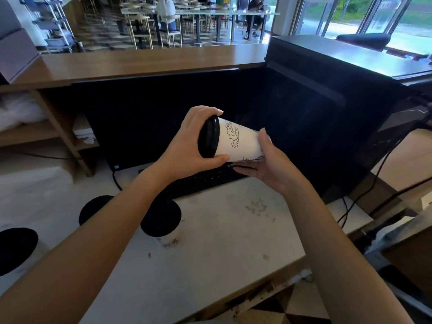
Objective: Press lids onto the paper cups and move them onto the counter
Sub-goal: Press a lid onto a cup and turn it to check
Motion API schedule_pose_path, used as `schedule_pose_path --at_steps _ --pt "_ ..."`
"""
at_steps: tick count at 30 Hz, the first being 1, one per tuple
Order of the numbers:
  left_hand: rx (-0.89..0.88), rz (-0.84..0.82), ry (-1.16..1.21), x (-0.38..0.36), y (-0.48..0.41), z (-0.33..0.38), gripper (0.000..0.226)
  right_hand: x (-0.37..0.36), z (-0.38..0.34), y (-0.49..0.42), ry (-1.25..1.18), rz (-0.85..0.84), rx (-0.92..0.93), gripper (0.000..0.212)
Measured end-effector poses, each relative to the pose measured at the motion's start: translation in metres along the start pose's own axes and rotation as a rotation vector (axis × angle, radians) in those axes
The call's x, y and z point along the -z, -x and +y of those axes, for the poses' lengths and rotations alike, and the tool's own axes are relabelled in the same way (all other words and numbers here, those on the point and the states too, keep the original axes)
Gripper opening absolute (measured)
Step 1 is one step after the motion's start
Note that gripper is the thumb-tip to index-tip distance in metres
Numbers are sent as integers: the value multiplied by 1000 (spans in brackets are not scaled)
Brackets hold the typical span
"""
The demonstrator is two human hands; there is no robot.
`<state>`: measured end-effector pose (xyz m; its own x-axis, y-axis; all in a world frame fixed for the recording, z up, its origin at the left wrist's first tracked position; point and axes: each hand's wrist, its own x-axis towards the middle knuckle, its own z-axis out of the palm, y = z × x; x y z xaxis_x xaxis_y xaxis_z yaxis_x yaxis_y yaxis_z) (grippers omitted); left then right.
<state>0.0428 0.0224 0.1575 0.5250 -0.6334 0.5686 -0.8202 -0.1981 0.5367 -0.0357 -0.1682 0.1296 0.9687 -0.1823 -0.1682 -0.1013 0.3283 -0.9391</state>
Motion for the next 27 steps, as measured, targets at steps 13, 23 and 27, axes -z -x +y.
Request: schedule_pose_path --at_steps 13,23,27 --pt "519 -330 160 7 -1 -17 86 12 -7 -6 -137 -59 168 59" --pt "619 -183 136 -27 -19 -33 81 -4 -24 -45 -319 124 44 12" --pt "610 -195 155 -22 -34 -40 81 -17 -59 -60 -132 95 116 27"
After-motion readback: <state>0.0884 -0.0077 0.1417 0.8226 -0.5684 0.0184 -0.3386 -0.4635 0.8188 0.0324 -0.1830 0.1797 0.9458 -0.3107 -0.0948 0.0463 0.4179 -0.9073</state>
